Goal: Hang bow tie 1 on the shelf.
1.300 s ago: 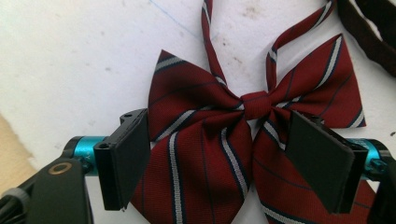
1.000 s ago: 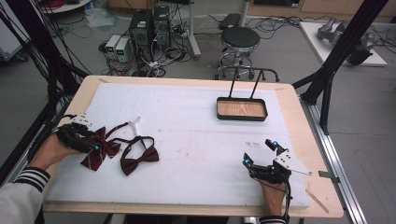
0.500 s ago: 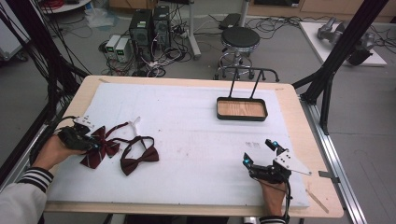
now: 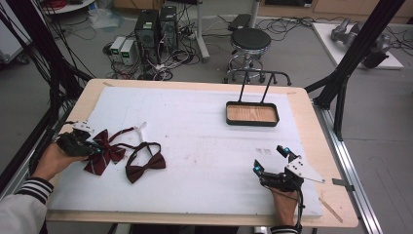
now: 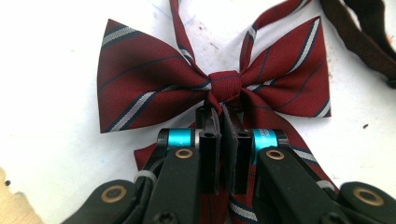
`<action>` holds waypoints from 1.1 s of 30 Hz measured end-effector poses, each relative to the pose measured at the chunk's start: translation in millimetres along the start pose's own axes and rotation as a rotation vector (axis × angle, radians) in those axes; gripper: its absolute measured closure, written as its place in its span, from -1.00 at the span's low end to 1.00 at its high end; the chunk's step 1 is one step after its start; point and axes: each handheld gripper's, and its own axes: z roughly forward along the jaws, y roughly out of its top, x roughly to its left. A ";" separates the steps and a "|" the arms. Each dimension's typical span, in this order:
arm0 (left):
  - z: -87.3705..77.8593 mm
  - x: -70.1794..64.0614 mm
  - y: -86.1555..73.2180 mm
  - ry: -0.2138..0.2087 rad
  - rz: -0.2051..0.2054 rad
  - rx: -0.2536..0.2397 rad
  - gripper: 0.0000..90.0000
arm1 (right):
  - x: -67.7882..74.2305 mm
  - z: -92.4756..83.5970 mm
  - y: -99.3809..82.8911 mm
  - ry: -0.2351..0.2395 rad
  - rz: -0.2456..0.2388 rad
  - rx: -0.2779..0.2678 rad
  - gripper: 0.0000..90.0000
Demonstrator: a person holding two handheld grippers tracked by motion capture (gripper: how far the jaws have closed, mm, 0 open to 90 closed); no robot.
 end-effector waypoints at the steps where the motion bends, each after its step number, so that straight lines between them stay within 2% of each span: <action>1: -3.2 -0.3 -0.9 0.005 0.003 -0.022 0.90 | -0.1 0.0 0.0 0.000 -0.002 0.001 -0.98; 3: -5.0 -0.7 -1.0 0.009 0.006 -0.031 0.90 | -0.1 0.0 0.0 0.000 -0.002 0.001 -0.98; 6: -12.2 -1.0 -1.1 0.018 -0.008 -0.081 0.90 | -0.2 0.1 0.0 -0.002 -0.004 0.001 -0.98; 7: -12.2 -1.0 -1.1 0.018 -0.008 -0.081 0.90 | -0.1 0.1 0.0 -0.001 -0.004 0.002 -0.98; 16: -29.4 -5.8 3.2 0.048 -0.033 -0.231 0.91 | -0.1 0.2 0.1 -0.007 0.006 0.003 -0.98; 22: -39.3 -15.0 9.1 0.061 -0.030 -0.349 0.91 | -0.2 0.2 0.0 -0.006 0.008 0.002 -0.98; 28: -46.7 -26.1 17.2 0.060 -0.020 -0.443 0.91 | -1.4 0.0 0.1 -0.002 0.017 -0.001 -0.98; 33: -46.3 -35.1 24.6 0.060 -0.014 -0.508 0.91 | -3.1 -0.2 0.3 0.005 0.034 -0.001 -0.98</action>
